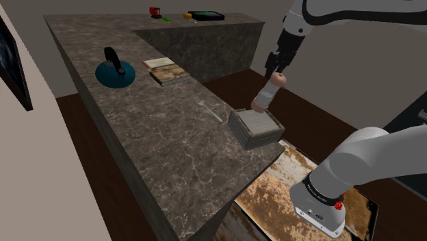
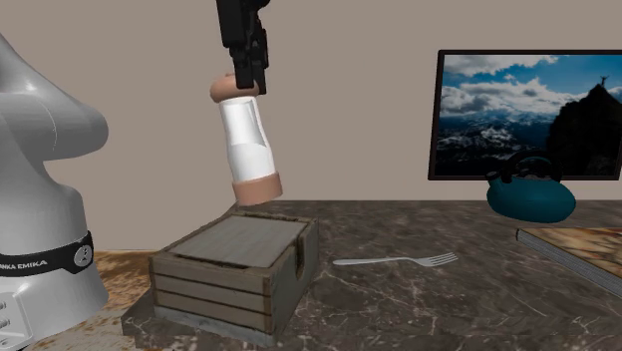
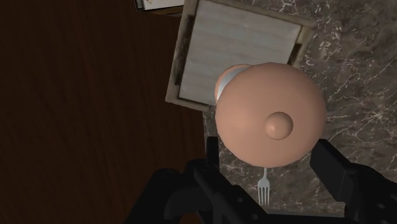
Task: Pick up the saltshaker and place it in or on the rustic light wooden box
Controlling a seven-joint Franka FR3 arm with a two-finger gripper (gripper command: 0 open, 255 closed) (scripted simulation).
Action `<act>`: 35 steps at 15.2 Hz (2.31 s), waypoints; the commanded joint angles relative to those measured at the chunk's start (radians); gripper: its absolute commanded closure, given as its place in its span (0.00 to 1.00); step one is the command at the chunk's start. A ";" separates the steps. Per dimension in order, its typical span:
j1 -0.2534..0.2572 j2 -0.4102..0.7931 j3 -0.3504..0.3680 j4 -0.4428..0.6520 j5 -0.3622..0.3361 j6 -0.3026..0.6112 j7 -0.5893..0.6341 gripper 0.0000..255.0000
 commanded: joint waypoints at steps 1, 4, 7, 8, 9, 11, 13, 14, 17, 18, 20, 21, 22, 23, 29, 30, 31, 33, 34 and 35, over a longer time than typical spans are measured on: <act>0.000 0.000 0.001 -0.028 0.000 0.028 0.000 1.00; 0.000 0.001 0.001 -0.068 0.001 0.069 0.000 1.00; 0.000 0.003 0.001 -0.106 0.001 0.110 -0.001 1.00; 0.000 0.004 0.001 -0.119 0.001 0.124 -0.001 1.00; 0.001 0.006 0.001 -0.131 0.001 0.138 -0.001 1.00; 0.001 0.007 0.001 -0.140 0.001 0.148 -0.001 1.00; 0.001 0.007 0.001 -0.140 0.001 0.148 -0.001 1.00; 0.001 0.007 0.001 -0.140 0.001 0.148 -0.001 1.00; 0.001 0.007 0.001 -0.140 0.001 0.148 -0.001 1.00; 0.001 0.007 0.001 -0.140 0.001 0.148 -0.001 1.00; 0.001 0.007 0.001 -0.140 0.001 0.147 0.000 0.00; 0.001 0.007 0.002 -0.140 0.002 0.148 0.000 0.00; 0.001 0.007 0.002 -0.140 0.002 0.148 0.000 0.00; 0.001 0.007 0.002 -0.140 0.002 0.148 0.000 0.00; 0.000 -0.010 0.000 -0.025 0.000 0.016 -0.001 0.00; 0.000 -0.010 0.000 -0.025 0.000 0.015 -0.001 0.00; 0.000 -0.010 0.000 -0.025 0.000 0.016 -0.001 0.00; 0.000 -0.010 0.000 -0.025 0.000 0.016 -0.001 0.00; 0.000 -0.010 0.000 -0.025 0.000 0.016 -0.001 0.00; 0.000 -0.010 0.000 -0.025 0.000 0.016 -0.001 0.00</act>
